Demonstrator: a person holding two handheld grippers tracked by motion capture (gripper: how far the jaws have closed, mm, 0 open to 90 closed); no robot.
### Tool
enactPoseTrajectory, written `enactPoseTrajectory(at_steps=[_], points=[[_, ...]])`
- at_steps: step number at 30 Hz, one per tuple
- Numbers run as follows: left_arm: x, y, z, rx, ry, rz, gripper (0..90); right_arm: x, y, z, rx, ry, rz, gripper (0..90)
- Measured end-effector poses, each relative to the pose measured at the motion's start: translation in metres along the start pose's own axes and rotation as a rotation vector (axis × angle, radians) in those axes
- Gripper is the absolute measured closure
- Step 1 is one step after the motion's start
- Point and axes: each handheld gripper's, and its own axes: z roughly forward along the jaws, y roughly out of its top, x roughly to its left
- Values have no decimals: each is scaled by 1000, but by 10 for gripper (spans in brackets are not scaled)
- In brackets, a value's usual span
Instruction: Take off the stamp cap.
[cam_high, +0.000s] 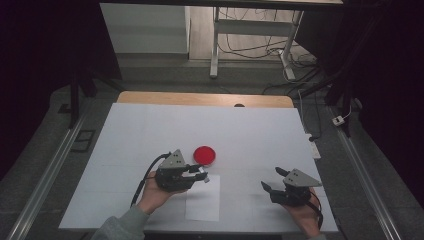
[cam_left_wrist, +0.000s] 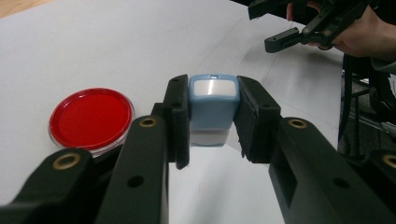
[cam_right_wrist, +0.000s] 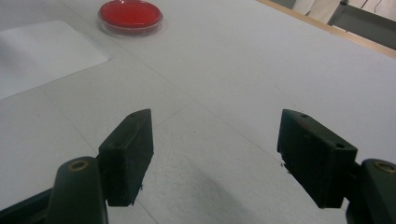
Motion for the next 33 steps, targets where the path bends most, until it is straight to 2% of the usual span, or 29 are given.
enactPoseTrajectory(at_steps=[15,27,33], points=[[0,0,0,-6,1,-6,672,9,8,5,-16,28,3,269],[0,1,0,-8,0,-7,672,19,15,10,-40,80,12,269],[0,0,1,-6,0,-8,672,26,17,13,-34,101,5,269]])
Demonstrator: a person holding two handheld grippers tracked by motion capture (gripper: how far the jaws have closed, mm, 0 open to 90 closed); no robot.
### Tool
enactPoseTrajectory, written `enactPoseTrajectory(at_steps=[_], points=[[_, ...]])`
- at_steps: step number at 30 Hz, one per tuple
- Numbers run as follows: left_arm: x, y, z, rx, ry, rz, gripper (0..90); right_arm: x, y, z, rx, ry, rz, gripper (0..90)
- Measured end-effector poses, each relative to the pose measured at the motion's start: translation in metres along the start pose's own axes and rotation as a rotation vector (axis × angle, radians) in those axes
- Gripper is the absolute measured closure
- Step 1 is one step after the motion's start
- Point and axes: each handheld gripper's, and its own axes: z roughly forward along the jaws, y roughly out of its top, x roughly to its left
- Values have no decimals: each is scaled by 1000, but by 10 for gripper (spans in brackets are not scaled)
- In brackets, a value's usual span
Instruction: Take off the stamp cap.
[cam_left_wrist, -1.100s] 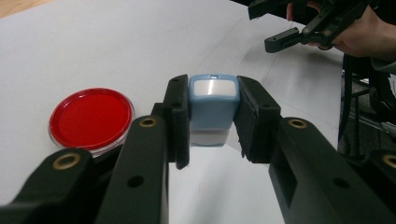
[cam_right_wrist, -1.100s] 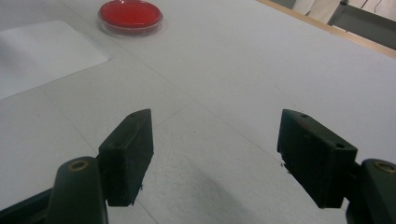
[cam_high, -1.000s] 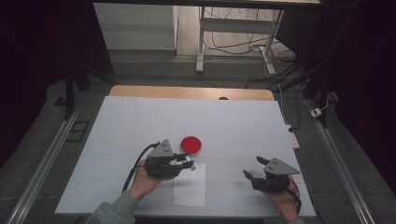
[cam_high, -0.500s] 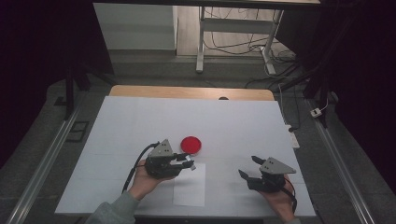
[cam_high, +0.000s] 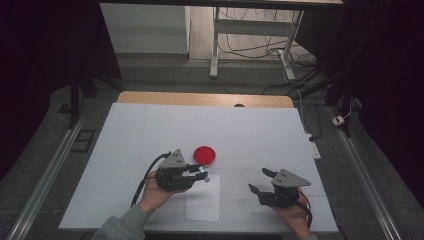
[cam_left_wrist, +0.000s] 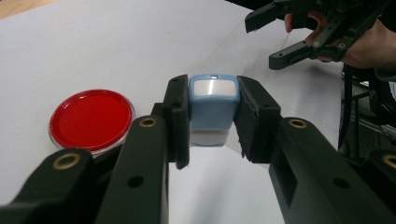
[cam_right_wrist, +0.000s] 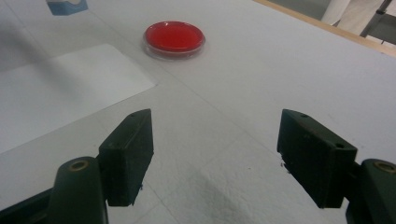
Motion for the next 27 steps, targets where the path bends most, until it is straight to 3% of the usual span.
enactPoseTrajectory(at_steps=[27], points=[[0,1,0,-5,-2,0,672,19,8,14,-3,55,-22,278]])
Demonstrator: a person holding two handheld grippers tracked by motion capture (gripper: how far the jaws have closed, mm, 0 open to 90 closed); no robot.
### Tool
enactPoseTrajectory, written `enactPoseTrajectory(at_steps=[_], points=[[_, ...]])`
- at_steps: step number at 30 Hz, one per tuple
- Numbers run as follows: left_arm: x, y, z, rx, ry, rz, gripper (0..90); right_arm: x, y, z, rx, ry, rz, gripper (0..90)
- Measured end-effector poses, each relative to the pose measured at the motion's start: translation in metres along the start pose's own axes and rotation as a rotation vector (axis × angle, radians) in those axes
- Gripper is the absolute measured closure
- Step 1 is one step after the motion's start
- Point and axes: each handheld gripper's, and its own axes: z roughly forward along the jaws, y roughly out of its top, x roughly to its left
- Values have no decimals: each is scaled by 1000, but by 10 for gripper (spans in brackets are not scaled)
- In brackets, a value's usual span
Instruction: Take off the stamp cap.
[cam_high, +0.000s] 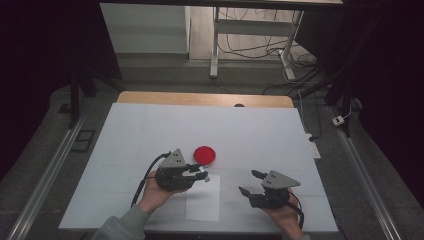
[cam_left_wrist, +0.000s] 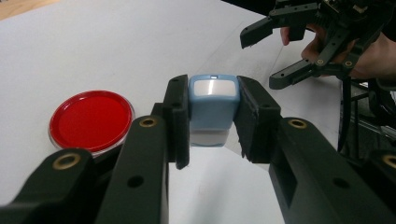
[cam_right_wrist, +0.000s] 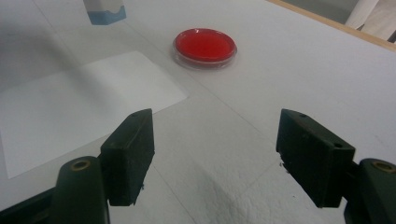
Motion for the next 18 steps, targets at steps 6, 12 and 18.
enactPoseTrajectory(at_steps=[6,12,18], points=[[0,0,0,0,-1,2,672,4,2,3,-2,15,-9,280],[-1,0,1,1,-2,4,672,7,3,6,1,21,-14,281],[-1,1,1,-1,-11,1,672,11,5,10,3,40,-22,282]])
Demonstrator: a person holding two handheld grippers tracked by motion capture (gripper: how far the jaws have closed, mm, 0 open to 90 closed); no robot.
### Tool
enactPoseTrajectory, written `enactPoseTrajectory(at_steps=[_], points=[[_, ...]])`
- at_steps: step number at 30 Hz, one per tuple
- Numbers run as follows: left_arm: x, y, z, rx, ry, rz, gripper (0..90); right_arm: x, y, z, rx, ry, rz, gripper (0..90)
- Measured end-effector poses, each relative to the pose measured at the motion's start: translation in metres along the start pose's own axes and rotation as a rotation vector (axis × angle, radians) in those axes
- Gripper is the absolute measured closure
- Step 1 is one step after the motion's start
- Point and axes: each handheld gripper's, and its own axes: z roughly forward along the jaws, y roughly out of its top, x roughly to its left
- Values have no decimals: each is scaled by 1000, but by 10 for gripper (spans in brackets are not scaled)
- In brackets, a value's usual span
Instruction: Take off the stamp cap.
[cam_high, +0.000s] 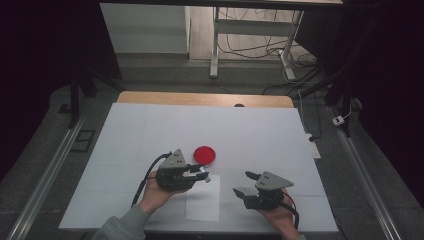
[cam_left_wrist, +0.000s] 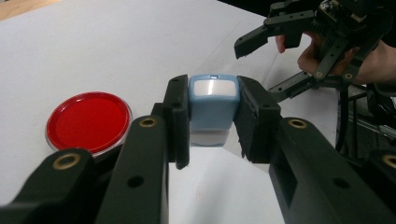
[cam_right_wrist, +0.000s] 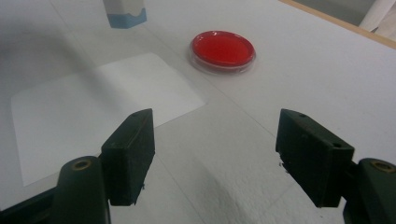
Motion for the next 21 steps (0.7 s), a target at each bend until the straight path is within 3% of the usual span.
enactPoseTrajectory(at_steps=[21], points=[[-1,0,2,5,-6,1,672,15,10,18,1,65,-19,291]])
